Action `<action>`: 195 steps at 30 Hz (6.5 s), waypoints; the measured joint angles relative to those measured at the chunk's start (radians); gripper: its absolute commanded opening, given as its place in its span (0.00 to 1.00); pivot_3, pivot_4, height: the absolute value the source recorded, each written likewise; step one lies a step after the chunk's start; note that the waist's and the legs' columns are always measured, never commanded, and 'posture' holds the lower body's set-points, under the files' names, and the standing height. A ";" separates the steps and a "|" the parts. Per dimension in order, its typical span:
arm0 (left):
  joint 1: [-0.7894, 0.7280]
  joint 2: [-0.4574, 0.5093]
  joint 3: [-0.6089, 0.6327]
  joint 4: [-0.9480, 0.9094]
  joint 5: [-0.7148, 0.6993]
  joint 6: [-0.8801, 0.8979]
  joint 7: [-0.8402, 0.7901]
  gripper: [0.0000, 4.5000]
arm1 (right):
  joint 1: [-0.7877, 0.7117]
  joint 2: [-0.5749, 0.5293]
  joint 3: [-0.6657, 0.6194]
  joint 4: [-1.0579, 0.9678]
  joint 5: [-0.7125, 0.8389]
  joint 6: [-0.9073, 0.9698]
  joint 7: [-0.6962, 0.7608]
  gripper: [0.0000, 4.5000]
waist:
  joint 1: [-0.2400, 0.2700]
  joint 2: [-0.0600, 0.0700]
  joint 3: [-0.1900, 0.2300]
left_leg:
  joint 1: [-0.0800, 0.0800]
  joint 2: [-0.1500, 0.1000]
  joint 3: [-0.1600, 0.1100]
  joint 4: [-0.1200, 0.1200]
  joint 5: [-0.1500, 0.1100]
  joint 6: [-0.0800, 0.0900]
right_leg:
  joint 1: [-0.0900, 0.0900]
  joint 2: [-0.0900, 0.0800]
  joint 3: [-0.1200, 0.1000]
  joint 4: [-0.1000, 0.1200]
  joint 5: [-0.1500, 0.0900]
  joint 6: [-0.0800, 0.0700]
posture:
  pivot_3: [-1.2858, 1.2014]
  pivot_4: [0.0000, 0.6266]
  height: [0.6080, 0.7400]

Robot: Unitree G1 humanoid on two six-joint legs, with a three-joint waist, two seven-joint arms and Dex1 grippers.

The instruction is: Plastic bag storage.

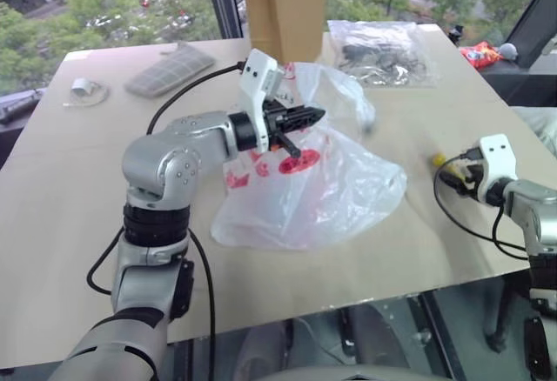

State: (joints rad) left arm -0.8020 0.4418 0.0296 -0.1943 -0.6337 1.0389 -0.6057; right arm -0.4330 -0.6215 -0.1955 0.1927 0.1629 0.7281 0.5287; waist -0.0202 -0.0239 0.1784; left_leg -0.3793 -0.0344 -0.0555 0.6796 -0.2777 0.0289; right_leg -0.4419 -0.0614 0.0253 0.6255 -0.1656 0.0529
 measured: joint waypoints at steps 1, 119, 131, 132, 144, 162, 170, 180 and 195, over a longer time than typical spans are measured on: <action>0.001 0.000 0.001 -0.002 0.000 0.001 0.004 0.00 | -0.003 -0.001 0.002 0.020 0.001 -0.021 0.012 0.44 | 0.001 0.000 0.000 | 0.000 0.000 0.000 0.002 0.000 0.000 | 0.002 0.000 -0.001 0.000 0.000 0.000 | 0.52 0.24 1.00; -0.039 0.080 -0.247 0.731 0.442 -0.736 -0.226 0.75 | 0.101 -0.001 0.005 -0.724 0.084 0.304 -0.145 0.00 | 0.006 0.003 0.001 | -0.006 0.000 0.001 0.002 -0.001 0.002 | -0.004 0.000 -0.003 -0.002 0.001 0.002 | 0.52 0.24 1.00; 0.328 0.405 0.165 0.077 -0.189 -0.069 -0.524 0.99 | 0.059 0.083 0.065 -0.812 0.136 0.362 -0.184 0.00 | -0.011 0.003 0.002 | -0.006 0.002 -0.004 0.001 -0.003 0.005 | -0.005 -0.002 -0.002 -0.001 0.001 0.003 | 0.52 0.24 1.00; 0.362 0.418 0.172 -0.003 -0.226 -0.036 -0.518 0.99 | 0.058 0.084 0.065 -0.812 0.138 0.362 -0.184 0.00 | -0.005 0.003 0.002 | -0.006 0.002 -0.005 0.001 -0.003 0.005 | -0.004 -0.003 -0.002 -0.001 0.001 0.003 | 0.52 0.24 1.00; 0.206 0.215 -0.225 -0.180 -0.205 0.116 -0.300 0.99 | 0.076 0.091 0.061 -0.843 0.158 0.405 -0.215 0.00 | 0.005 0.004 0.002 | -0.002 0.000 -0.004 0.004 -0.003 0.004 | 0.000 0.001 -0.002 0.000 0.000 0.003 | 0.52 0.24 1.00; 0.006 -0.142 -0.512 0.185 0.019 0.015 -0.363 0.20 | 0.045 0.125 0.080 -0.908 0.155 0.493 -0.305 0.00 | 0.003 0.005 0.002 | -0.004 0.001 -0.003 0.003 -0.003 0.005 | -0.003 0.001 0.000 -0.001 0.000 0.002 | 0.52 0.24 1.00; -0.170 -0.084 0.095 0.378 -0.330 0.156 -0.317 0.01 | -0.069 0.128 -0.051 -0.783 0.156 0.404 -0.312 0.00 | 0.004 0.005 0.002 | -0.004 0.000 -0.003 0.005 -0.003 0.005 | -0.002 0.001 -0.001 0.000 0.001 0.003 | 0.52 0.24 1.00; -0.592 -0.074 0.235 0.908 -0.100 -0.277 -0.125 0.01 | -0.624 0.030 -0.102 -0.296 0.187 0.123 -0.209 0.00 | 0.006 0.005 0.002 | -0.009 -0.004 -0.001 0.001 0.000 0.000 | -0.007 -0.002 -0.002 -0.002 0.001 0.002 | 0.52 0.24 1.00; -0.380 -0.116 0.108 0.859 0.152 -0.578 -0.093 0.01 | -0.387 -0.029 -0.114 -0.491 0.201 0.239 -0.235 0.00 | 0.007 0.005 0.001 | -0.023 -0.007 -0.002 -0.007 0.000 0.001 | -0.024 -0.011 -0.003 0.000 0.000 0.005 | 0.52 0.24 1.00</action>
State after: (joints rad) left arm -1.1819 0.3261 0.1377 0.6647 -0.4812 0.4605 -0.6989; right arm -0.8196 -0.6505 -0.3094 -0.2987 0.3637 0.9668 0.2940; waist -0.0131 -0.0187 0.1789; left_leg -0.4023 -0.0409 -0.0579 0.6721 -0.2779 0.0295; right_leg -0.4660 -0.0724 0.0218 0.6259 -0.1660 0.0580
